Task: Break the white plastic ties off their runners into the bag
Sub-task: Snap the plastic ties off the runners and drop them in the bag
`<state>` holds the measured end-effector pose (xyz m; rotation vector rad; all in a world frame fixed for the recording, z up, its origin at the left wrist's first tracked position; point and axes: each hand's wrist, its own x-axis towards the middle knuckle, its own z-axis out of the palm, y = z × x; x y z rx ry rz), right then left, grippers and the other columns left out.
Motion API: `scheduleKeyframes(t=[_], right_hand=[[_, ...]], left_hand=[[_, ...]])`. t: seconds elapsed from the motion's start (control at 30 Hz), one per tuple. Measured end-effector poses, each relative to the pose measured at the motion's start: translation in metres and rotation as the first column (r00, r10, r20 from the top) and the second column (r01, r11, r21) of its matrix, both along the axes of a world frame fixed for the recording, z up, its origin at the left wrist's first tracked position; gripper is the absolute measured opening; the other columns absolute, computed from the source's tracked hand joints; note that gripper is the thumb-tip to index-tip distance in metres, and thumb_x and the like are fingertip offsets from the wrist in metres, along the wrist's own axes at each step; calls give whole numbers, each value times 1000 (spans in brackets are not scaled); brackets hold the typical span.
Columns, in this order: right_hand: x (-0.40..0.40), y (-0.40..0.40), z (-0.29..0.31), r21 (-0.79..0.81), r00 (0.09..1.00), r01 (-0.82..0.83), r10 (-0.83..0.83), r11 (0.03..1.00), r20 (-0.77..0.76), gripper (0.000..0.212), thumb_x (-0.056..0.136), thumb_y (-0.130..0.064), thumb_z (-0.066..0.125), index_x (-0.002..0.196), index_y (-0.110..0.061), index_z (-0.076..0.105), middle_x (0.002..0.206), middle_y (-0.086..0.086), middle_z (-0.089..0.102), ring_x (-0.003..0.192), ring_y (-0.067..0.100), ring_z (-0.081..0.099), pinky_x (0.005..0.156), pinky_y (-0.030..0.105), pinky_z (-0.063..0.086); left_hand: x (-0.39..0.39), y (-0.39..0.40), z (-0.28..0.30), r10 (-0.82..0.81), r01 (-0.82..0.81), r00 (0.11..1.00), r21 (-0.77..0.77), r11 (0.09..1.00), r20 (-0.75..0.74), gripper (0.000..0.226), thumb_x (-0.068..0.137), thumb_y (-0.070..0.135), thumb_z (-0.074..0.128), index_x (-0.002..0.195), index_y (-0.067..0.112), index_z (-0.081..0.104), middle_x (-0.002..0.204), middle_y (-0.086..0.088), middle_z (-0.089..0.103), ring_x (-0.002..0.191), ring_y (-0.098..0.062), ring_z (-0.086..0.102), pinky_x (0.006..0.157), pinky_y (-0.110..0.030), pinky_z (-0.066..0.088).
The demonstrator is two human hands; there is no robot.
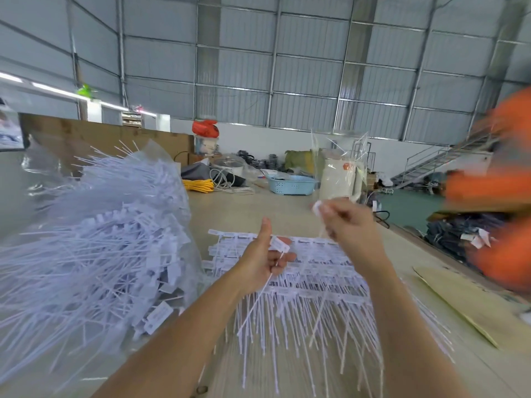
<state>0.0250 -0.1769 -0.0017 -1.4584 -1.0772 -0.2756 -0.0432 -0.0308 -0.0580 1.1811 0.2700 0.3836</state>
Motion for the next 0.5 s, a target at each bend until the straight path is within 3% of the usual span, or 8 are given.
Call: scheduleKeyframes(t=[0.1,0.2,0.3,0.37,0.43,0.5], right_hand=[[-7,32,-26,-337,978,105,-36,936,205,20,90,-2,57,106,-6,69,94,5,58,81,6,53,75,13,38],[-4,44,-42,-375,960,136,-28,917,279,28,85,8,54,110,1,64,104,18,54,91,20,51,79,13,37],[3,43,-48,-381,985,128,-73,916,154,31,90,-3,55,121,-6,59,109,4,50,90,10,48,80,12,35],[6,43,-48,-474,996,91,-81,876,41,17,94,-16,54,104,-9,65,92,-4,57,79,10,54,75,19,39],[6,42,-51,-559,998,-10,-27,829,-59,25,96,-21,50,77,-12,65,69,-4,61,55,9,57,62,21,45],[2,41,-52,-603,999,-23,-10,798,-51,35,96,-21,51,63,-15,60,58,-3,60,40,4,52,51,16,44]], left_hand=[[1,-3,2,-57,57,998,11,998,7,69,88,71,27,77,9,57,57,-5,56,42,-13,50,43,-20,32],[0,-1,-3,23,-22,1000,155,988,-9,53,94,56,40,74,10,56,56,-4,48,42,-11,41,39,-16,30],[-3,6,-10,166,-166,986,287,943,23,27,99,28,47,97,4,58,60,-5,52,38,-7,45,37,-16,31],[-5,9,-10,192,-198,980,276,941,46,23,100,25,47,97,6,59,60,-6,53,39,-7,46,37,-17,31],[-7,9,-10,183,-187,982,298,936,43,23,99,26,48,89,10,60,58,-6,52,41,-10,45,38,-17,31],[-7,7,-11,169,-168,985,352,921,26,22,97,27,53,82,11,59,56,-5,50,41,-12,43,39,-17,32]])
